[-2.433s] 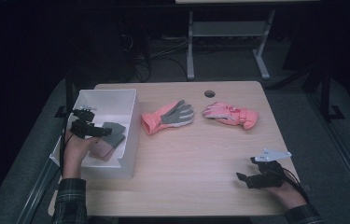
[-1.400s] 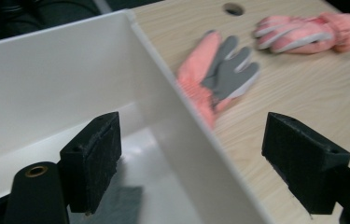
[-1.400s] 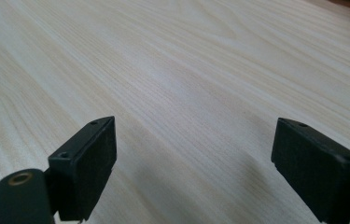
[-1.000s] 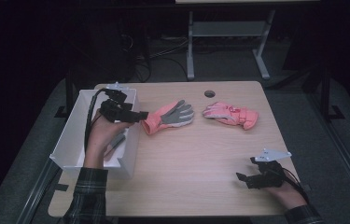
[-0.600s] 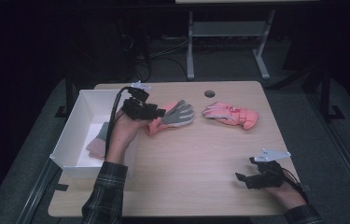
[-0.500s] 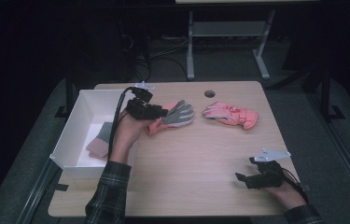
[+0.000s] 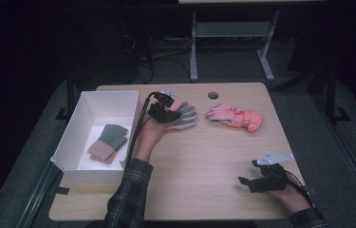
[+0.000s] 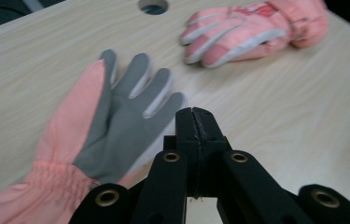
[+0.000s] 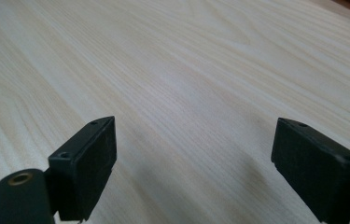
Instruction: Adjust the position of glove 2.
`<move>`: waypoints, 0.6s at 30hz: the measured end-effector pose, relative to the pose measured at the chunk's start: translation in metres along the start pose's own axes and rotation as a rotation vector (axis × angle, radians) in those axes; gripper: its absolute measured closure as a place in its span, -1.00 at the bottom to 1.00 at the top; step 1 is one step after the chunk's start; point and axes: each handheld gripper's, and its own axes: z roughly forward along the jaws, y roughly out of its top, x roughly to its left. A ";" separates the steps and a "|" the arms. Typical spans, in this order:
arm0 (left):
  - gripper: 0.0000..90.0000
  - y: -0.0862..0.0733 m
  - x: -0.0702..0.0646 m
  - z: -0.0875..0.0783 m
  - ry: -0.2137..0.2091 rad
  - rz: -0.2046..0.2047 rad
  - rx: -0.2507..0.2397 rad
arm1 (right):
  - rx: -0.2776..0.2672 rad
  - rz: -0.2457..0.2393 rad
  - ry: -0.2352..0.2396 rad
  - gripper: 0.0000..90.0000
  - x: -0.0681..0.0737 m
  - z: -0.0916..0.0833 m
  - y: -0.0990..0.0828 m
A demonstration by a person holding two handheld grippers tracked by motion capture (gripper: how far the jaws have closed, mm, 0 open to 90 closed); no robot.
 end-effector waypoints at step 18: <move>0.99 -0.010 0.038 0.056 0.128 -0.059 0.051 | 0.001 0.006 0.002 -0.70 -0.002 0.000 -0.001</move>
